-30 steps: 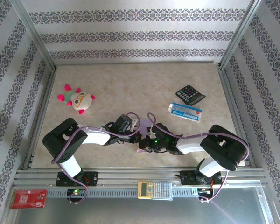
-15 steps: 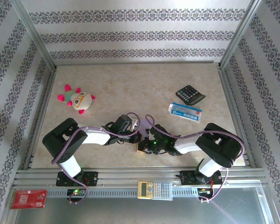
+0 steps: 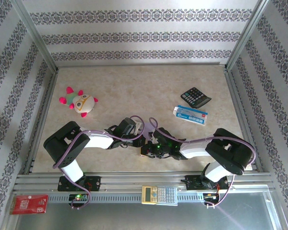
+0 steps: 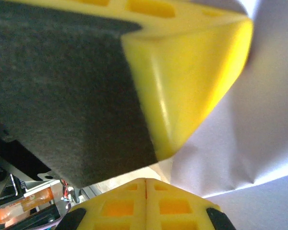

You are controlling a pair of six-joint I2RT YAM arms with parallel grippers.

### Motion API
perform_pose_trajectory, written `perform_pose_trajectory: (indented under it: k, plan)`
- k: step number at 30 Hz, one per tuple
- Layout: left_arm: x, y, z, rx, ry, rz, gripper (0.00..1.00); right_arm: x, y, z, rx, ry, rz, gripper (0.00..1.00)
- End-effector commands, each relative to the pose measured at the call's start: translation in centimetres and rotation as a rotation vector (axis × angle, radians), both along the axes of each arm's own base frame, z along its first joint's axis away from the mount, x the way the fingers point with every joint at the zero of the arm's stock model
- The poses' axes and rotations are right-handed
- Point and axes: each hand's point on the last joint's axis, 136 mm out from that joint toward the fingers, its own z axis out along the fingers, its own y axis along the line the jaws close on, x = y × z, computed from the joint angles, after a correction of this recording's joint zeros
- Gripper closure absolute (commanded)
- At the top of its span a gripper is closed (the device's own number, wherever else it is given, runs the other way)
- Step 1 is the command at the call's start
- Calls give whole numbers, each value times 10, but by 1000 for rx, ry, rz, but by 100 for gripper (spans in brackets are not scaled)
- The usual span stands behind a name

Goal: Fold a paper plane with a square sheet of paper (pick it up from the middle)
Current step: Fold the triangle a second time at the center of the table.

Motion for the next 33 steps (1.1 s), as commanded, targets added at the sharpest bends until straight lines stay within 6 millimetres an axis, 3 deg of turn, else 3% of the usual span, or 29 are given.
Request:
perform_pose_trajectory:
  k: [1, 6, 17, 29, 33]
  plan:
    - [-37, 56, -68, 280, 156, 49, 100, -1, 3, -8, -24, 19, -4, 100]
    - [-37, 57, -68, 282, 155, 49, 100, -6, -3, -25, -65, 65, -10, 100]
    - [-38, 56, -69, 279, 157, 47, 100, 1, 5, 5, -10, 2, 0, 100]
    - [-37, 57, -69, 281, 158, 46, 100, -10, -4, -26, -74, 93, -5, 100]
    - [-38, 57, -69, 282, 158, 46, 100, -5, -5, -17, -49, 77, -16, 100]
